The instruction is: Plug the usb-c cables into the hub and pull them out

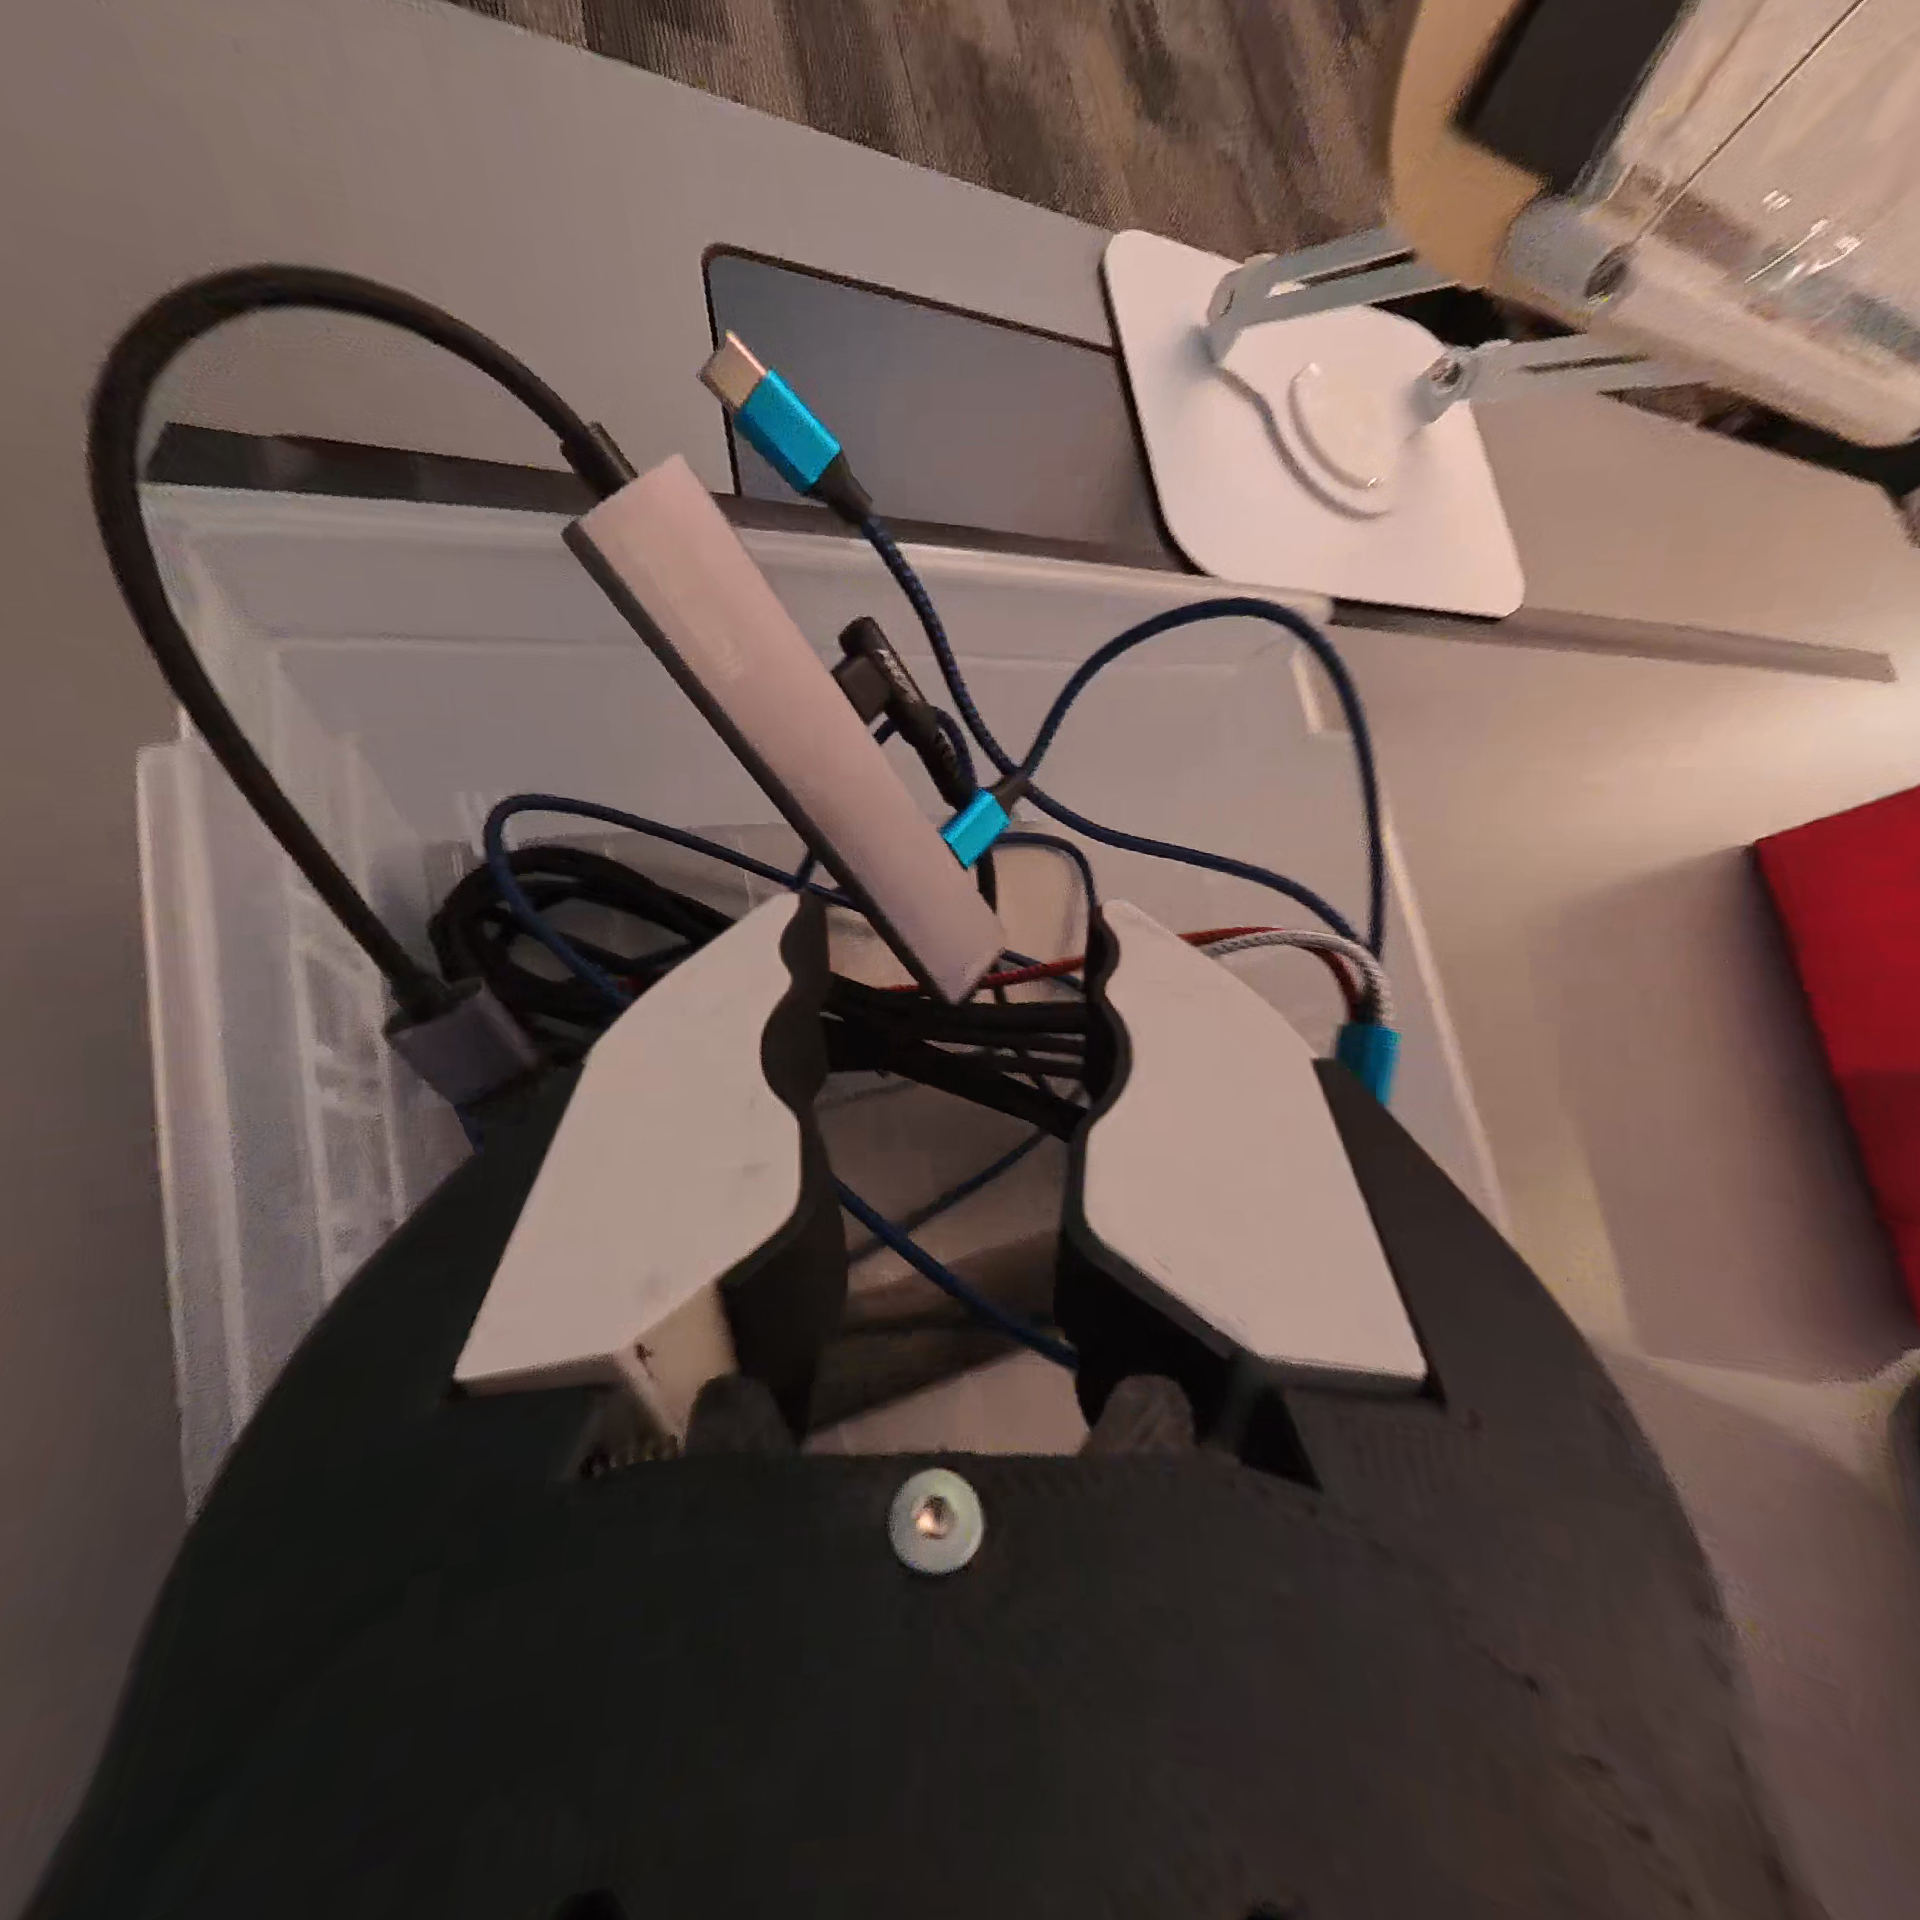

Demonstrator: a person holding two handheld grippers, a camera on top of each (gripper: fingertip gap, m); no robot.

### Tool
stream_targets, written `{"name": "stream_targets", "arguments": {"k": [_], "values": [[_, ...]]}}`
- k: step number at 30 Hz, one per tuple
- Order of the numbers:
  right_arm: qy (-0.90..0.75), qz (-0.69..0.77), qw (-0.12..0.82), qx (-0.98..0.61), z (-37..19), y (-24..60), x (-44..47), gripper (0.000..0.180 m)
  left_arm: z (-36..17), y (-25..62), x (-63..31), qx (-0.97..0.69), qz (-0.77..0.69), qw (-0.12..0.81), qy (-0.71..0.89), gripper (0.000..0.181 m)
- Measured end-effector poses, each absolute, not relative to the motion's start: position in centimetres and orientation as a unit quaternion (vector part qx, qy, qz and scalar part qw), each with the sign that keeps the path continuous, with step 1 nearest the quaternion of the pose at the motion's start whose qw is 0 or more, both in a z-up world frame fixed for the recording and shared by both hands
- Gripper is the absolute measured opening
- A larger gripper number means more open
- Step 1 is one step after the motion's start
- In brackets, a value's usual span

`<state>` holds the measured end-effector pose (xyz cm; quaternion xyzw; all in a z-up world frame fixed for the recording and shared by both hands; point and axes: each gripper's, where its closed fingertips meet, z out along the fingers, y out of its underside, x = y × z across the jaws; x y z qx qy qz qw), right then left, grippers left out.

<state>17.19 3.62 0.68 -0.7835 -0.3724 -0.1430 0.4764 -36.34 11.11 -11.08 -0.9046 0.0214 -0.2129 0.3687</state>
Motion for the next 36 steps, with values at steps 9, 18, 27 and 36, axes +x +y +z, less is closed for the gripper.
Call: {"name": "stream_targets", "arguments": {"k": [9,18,27,36], "values": [[-0.397,-0.164,0.433,-0.793,-1.5,4.4,17.2,0.043,-12.9,11.8,-34.9,-0.882,-0.35,0.314,0.015,0.023],[-0.409,-0.171,0.43,-0.786,-1.5,4.2,16.9,0.041,-7.3,10.2,-34.1,-0.851,-0.301,0.409,0.132,0.009],[-0.429,-0.19,0.438,-0.767,-0.7,4.1,14.8,0.039,6.3,4.3,-29.5,-0.743,-0.246,0.576,0.237,0.009],[-0.426,-0.173,0.491,-0.74,2.0,3.3,12.4,0.039,13.0,-5.5,-16.6,-0.589,-0.387,0.588,0.397,0.009]]}}
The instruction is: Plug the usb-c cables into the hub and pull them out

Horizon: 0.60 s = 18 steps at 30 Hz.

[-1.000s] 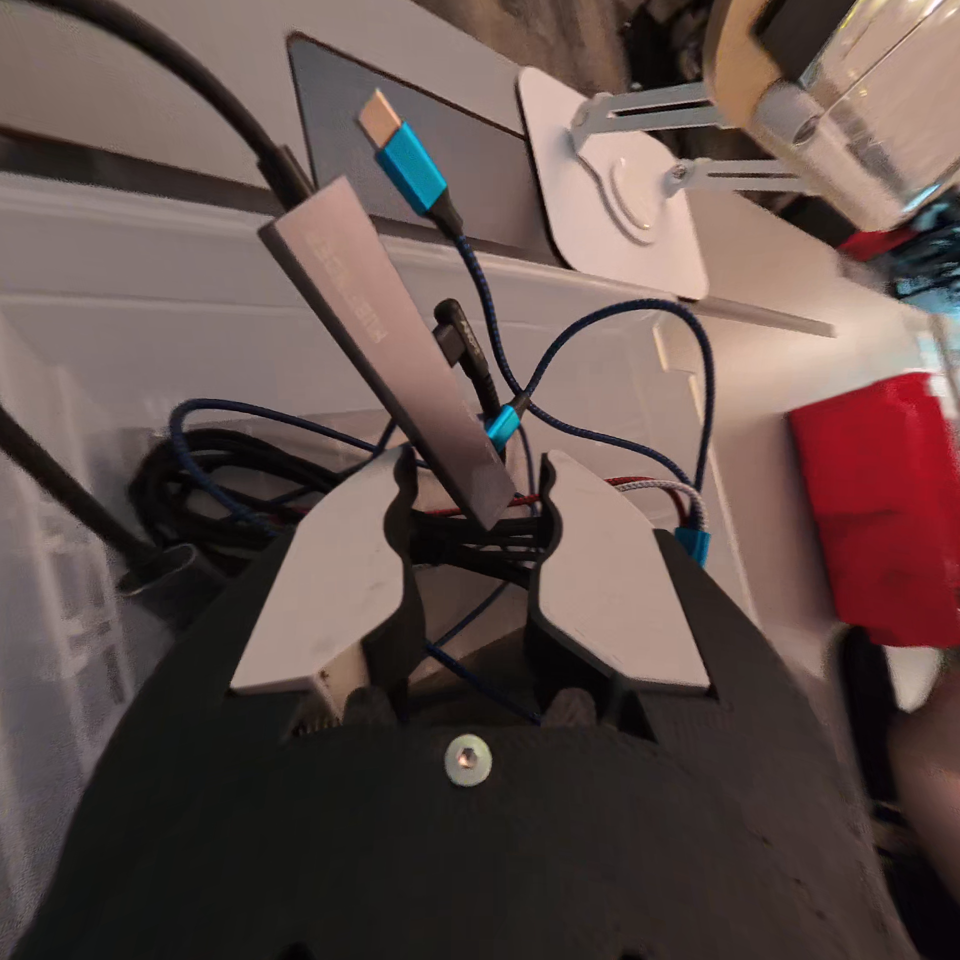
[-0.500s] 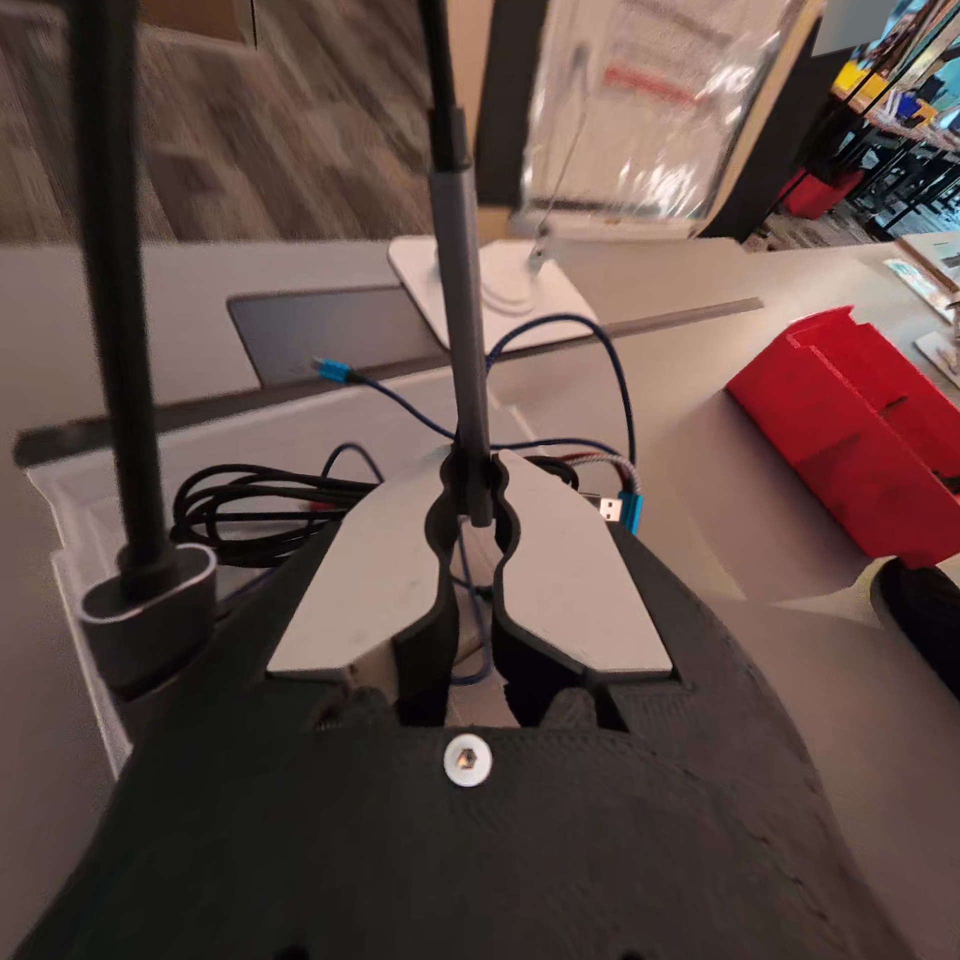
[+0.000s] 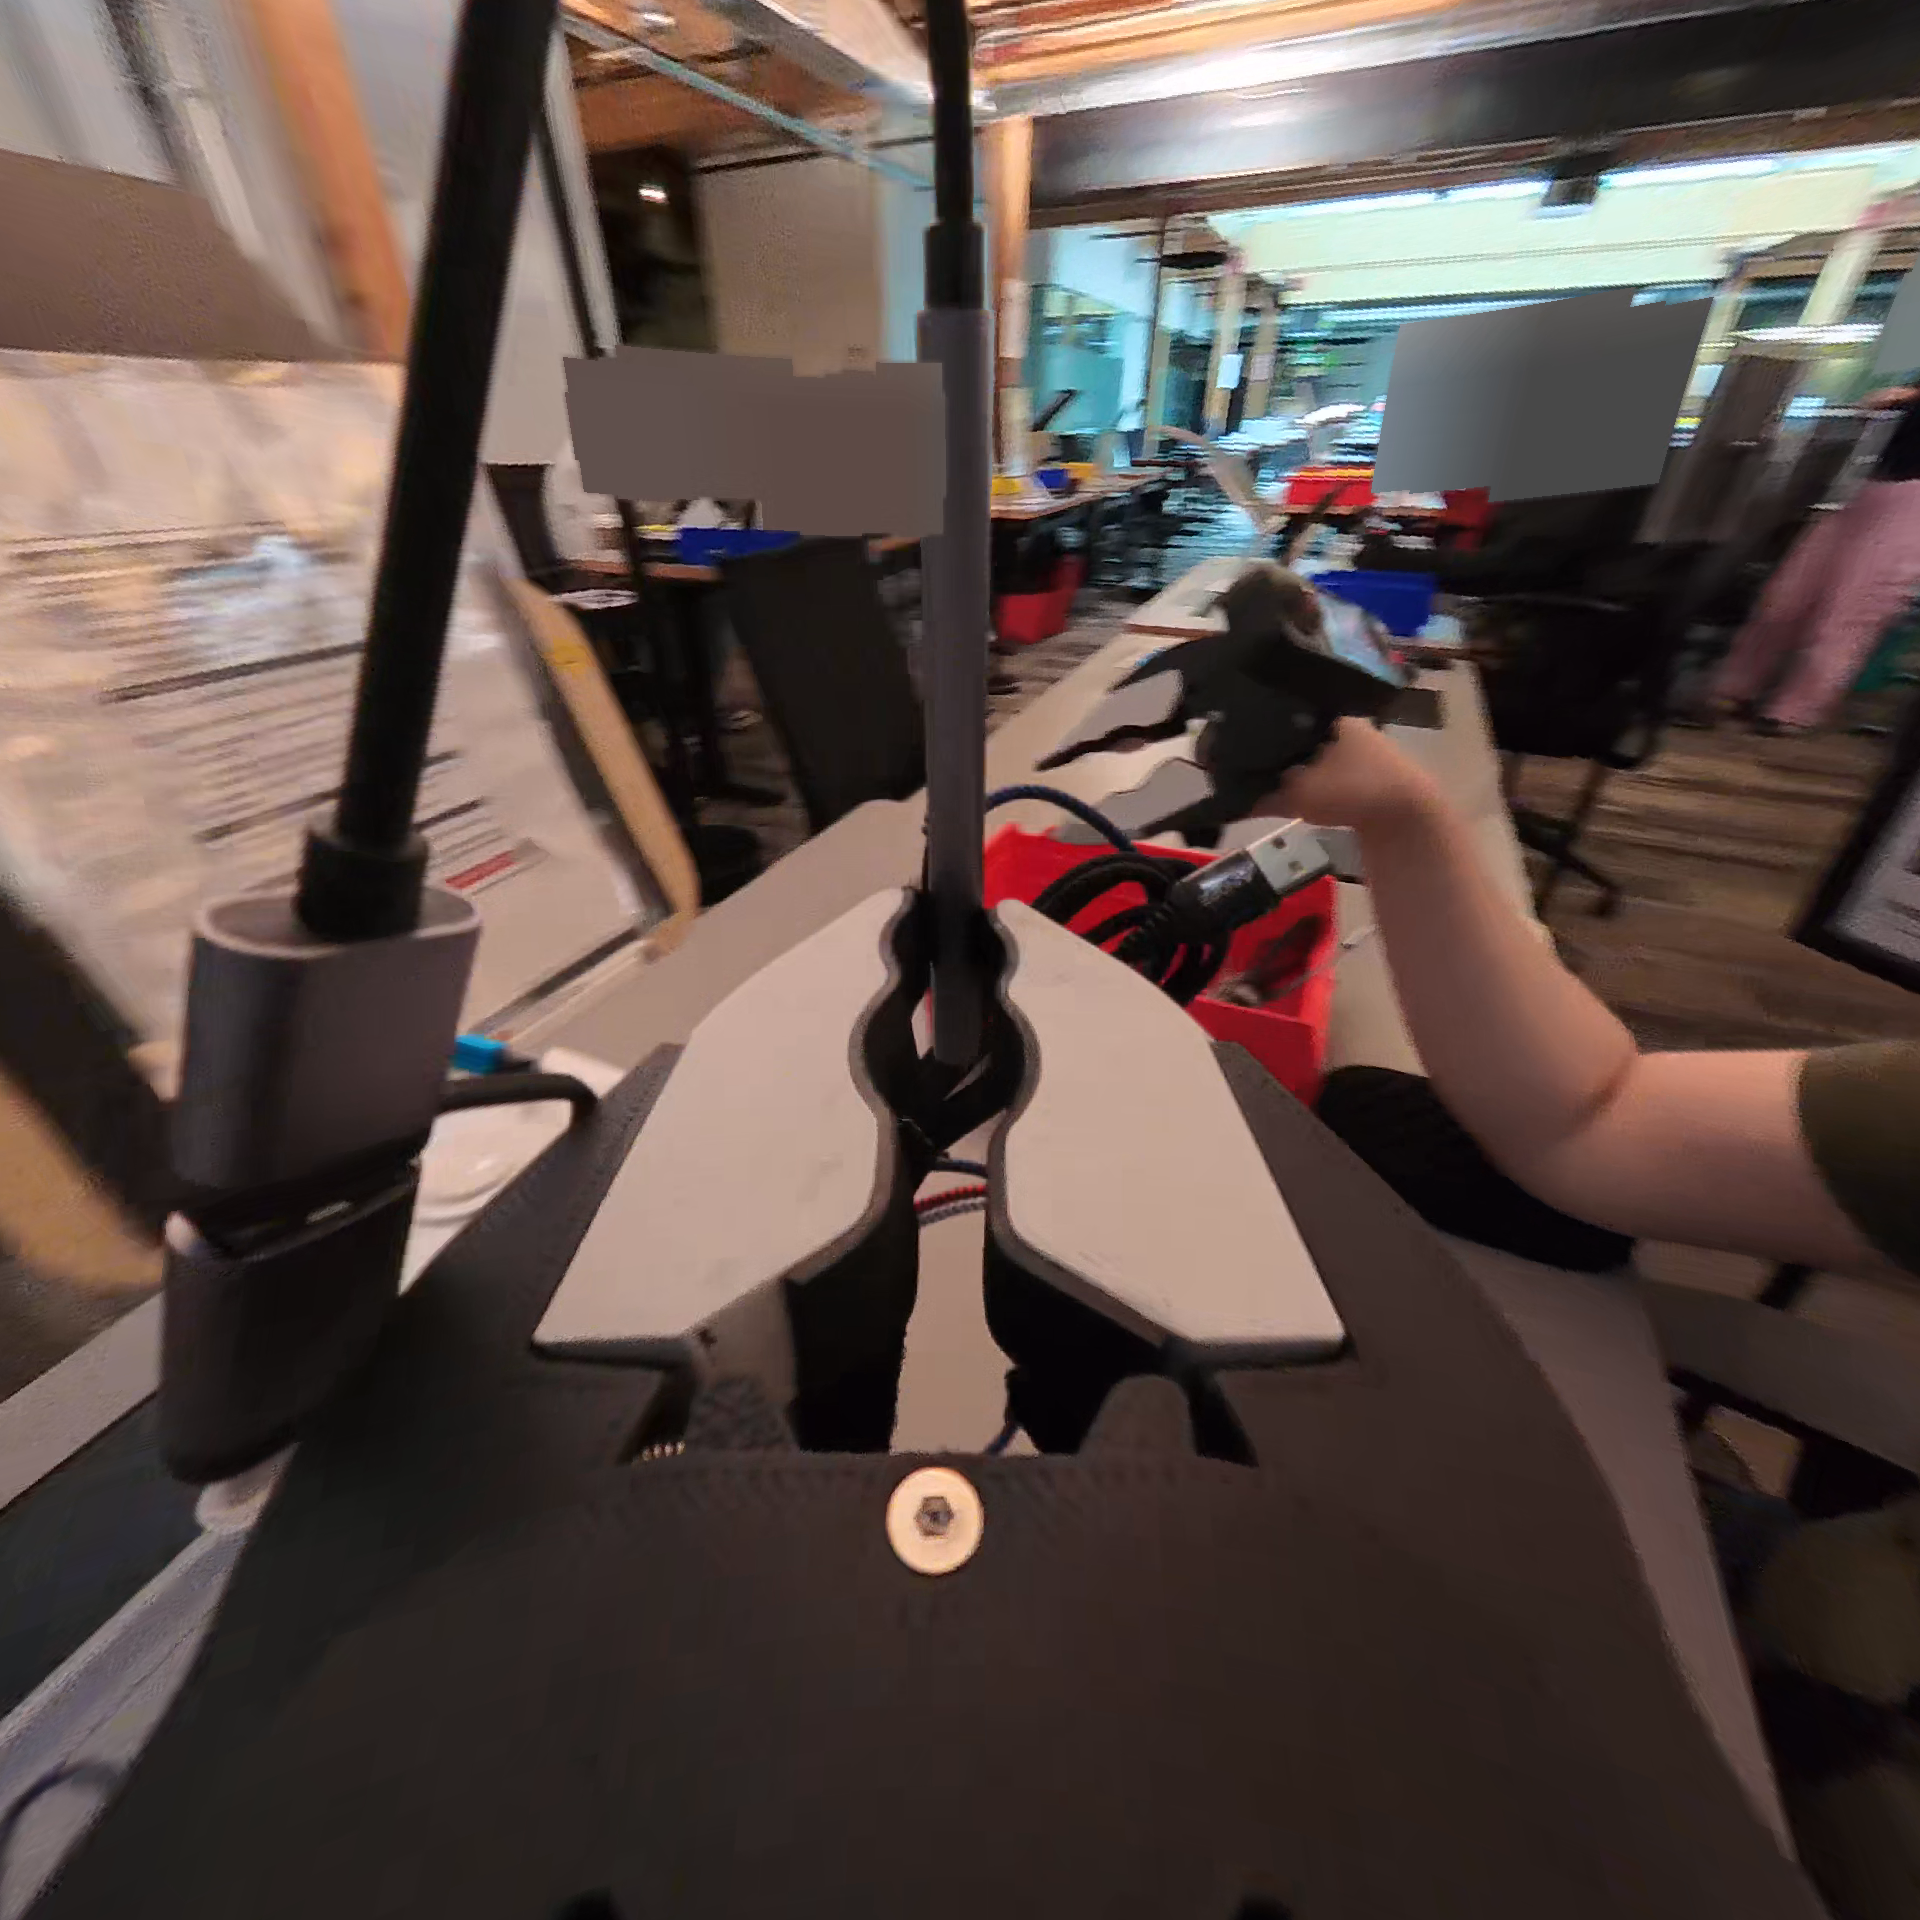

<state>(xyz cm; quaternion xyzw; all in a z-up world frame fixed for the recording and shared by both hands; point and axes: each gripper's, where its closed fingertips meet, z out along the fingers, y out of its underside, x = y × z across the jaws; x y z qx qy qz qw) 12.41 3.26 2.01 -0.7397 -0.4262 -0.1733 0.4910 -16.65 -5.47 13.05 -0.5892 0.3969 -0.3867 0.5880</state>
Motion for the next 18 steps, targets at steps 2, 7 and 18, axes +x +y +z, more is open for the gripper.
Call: {"name": "stream_targets", "arguments": {"k": [2,7,18], "values": [[-0.422,-0.135,0.527,-0.725,3.4,2.8,11.0,0.039,12.6,-6.4,-14.1,-0.574,-0.418,0.563,0.422,0.009],[-0.426,0.084,0.633,-0.641,8.3,-0.7,4.6,0.041,9.1,-5.7,-9.0,-0.586,-0.444,0.505,0.452,0.009],[-0.395,0.419,0.596,-0.56,10.1,-4.8,-4.2,0.045,5.4,-5.9,-4.5,-0.575,-0.46,0.465,0.491,0.009]]}}
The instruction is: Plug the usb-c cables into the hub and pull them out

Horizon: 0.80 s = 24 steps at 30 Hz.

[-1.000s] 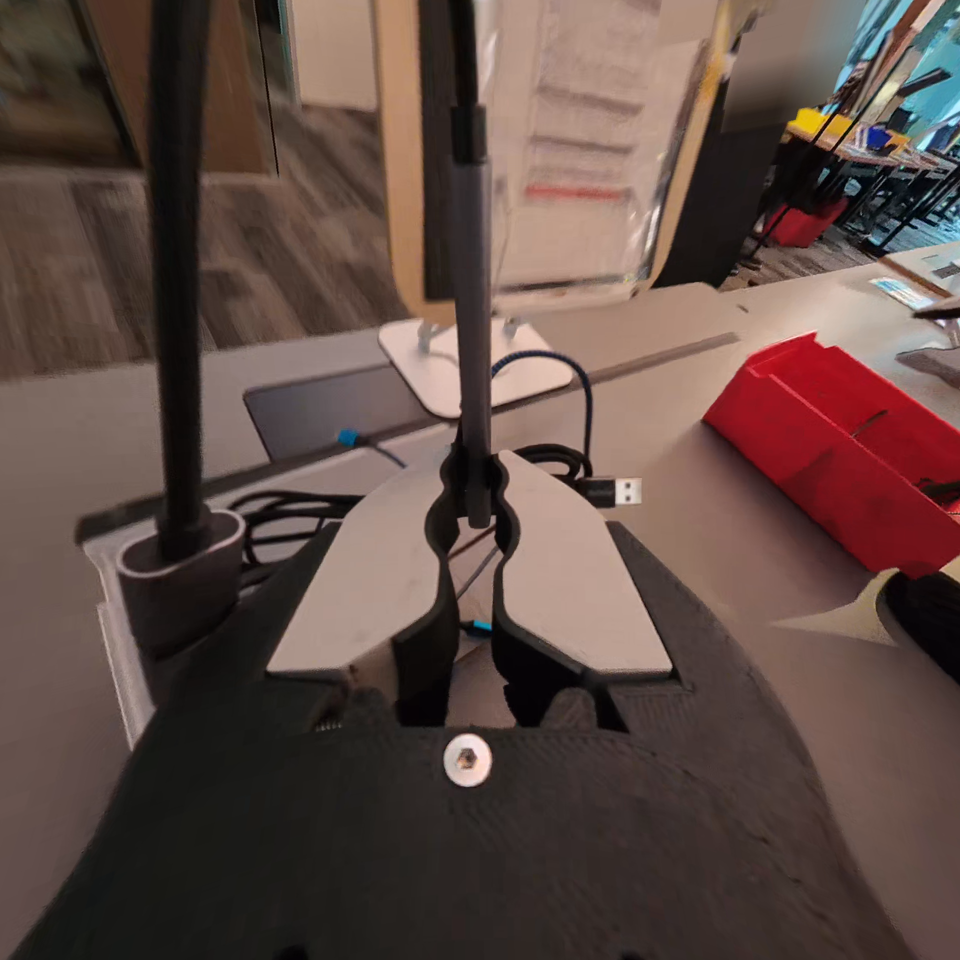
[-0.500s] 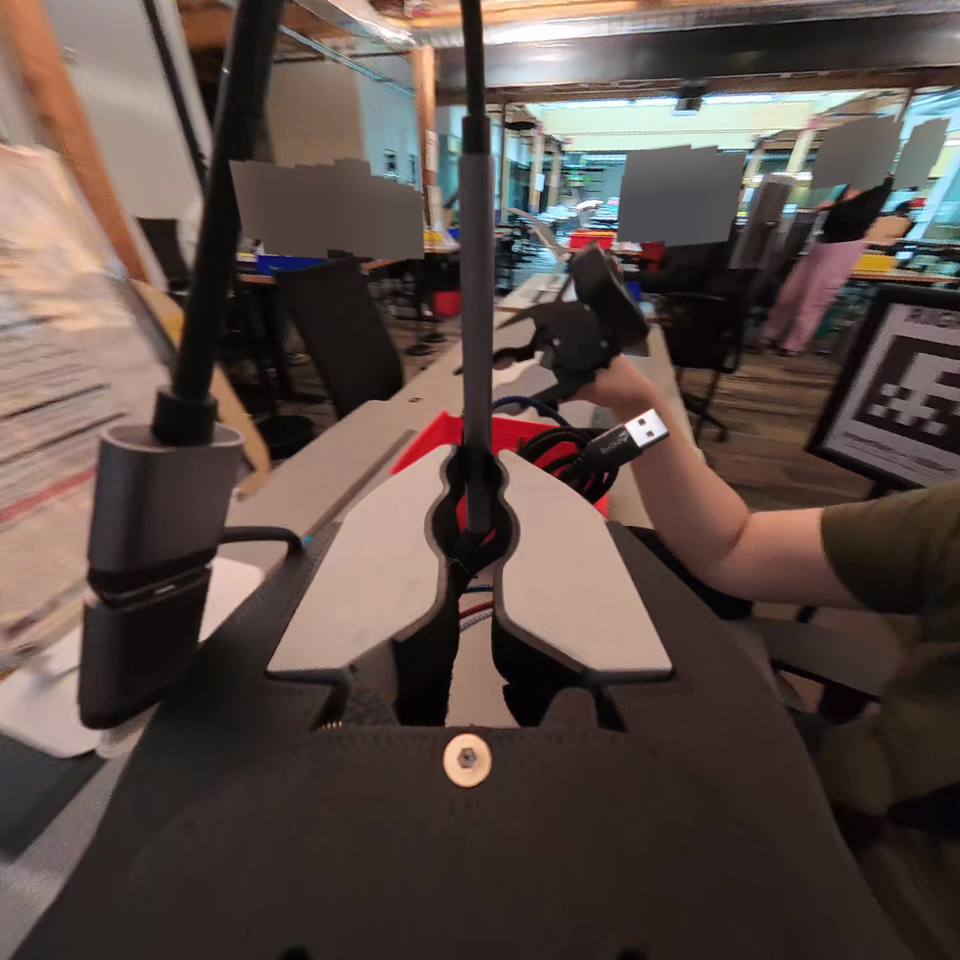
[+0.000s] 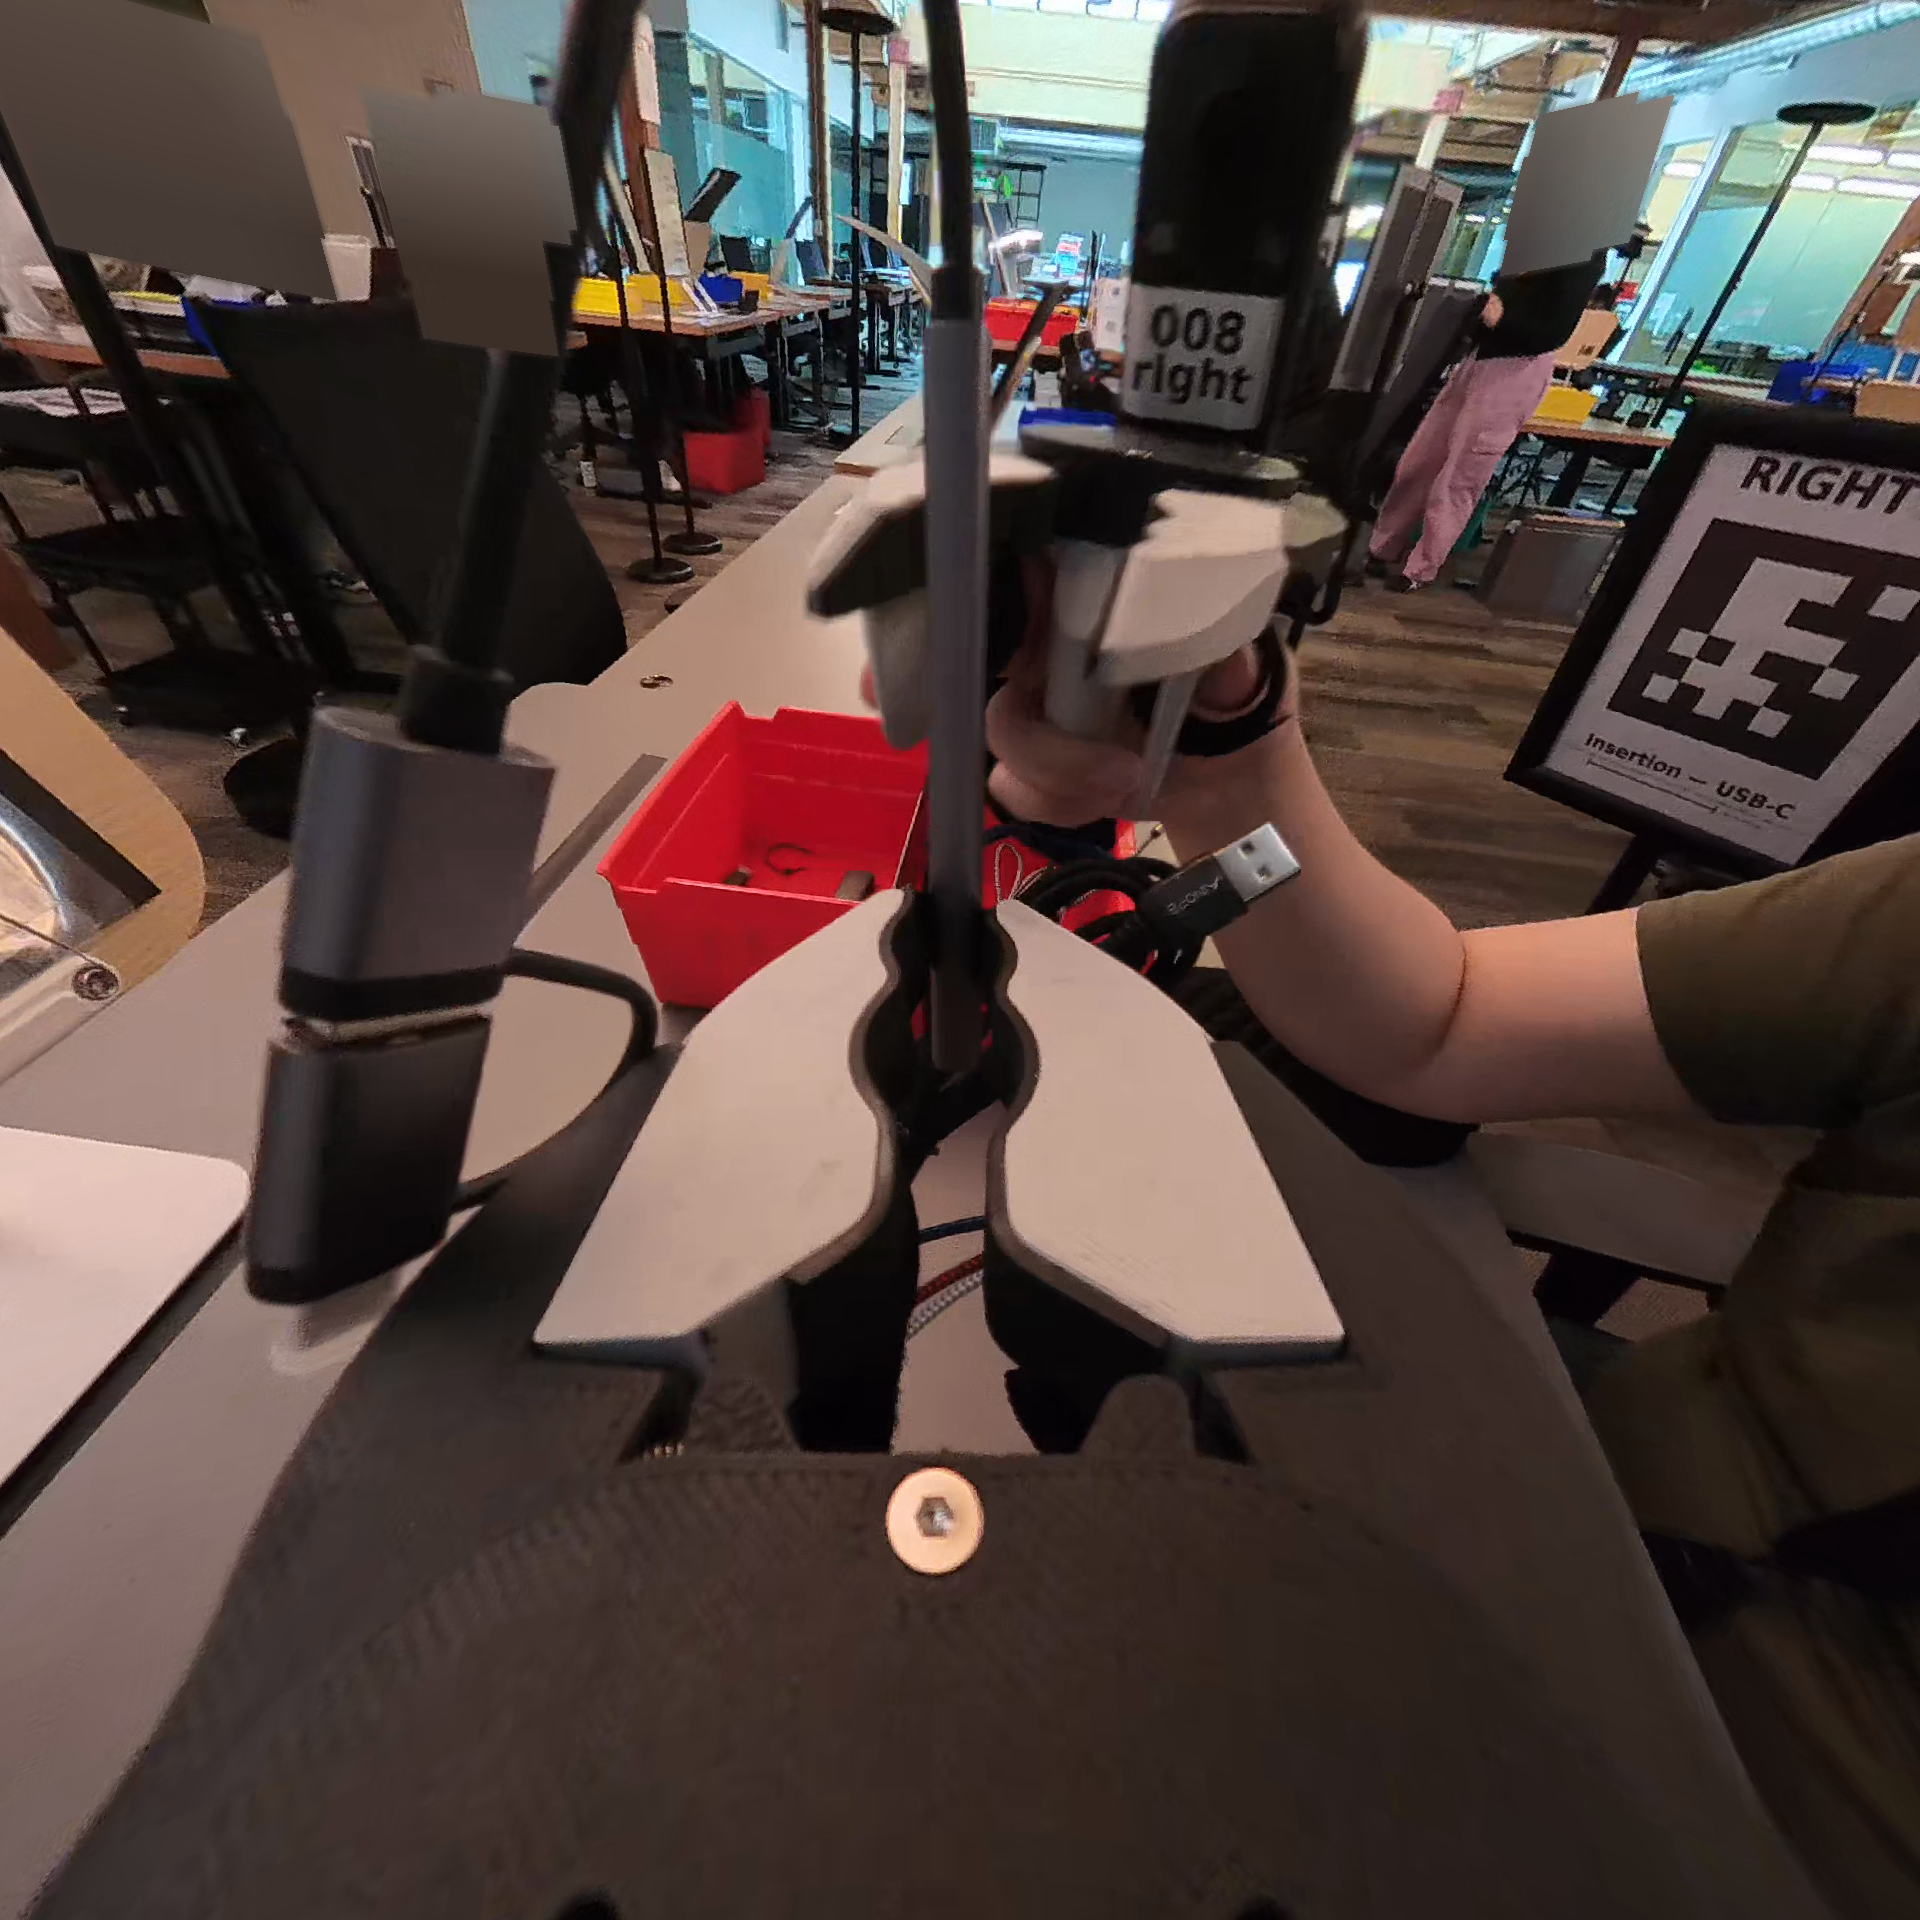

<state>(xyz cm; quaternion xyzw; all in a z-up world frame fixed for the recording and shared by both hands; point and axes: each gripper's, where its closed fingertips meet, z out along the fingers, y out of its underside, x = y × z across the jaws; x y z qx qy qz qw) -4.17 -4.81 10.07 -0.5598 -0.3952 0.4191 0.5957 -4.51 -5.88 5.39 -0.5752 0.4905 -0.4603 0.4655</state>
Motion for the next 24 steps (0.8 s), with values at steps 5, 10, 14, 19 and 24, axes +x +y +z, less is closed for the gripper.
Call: {"name": "stream_targets", "arguments": {"k": [5,10,14,19,24], "values": [[-0.429,0.457,0.567,-0.535,9.1,-5.5,-5.5,0.014,4.8,-6.4,-4.4,-0.576,-0.456,0.448,0.509,0.009],[-0.455,0.335,0.622,-0.541,8.1,-4.8,-6.8,0.009,5.6,-6.1,-6.1,-0.623,-0.481,0.409,0.462,0.044],[-0.458,0.151,0.68,-0.553,6.8,-3.1,-7.7,0.009,8.6,-6.7,-7.3,-0.615,-0.498,0.449,0.416,0.061],[-0.436,0.02,0.717,-0.544,6.5,-2.2,-8.0,0.009,8.9,-4.5,-7.9,-0.653,-0.375,0.554,0.355,0.062],[-0.429,-0.06,0.725,-0.535,6.4,-1.9,-8.0,0.009,6.6,-3.2,-7.3,-0.691,-0.314,0.543,0.36,0.058]]}}
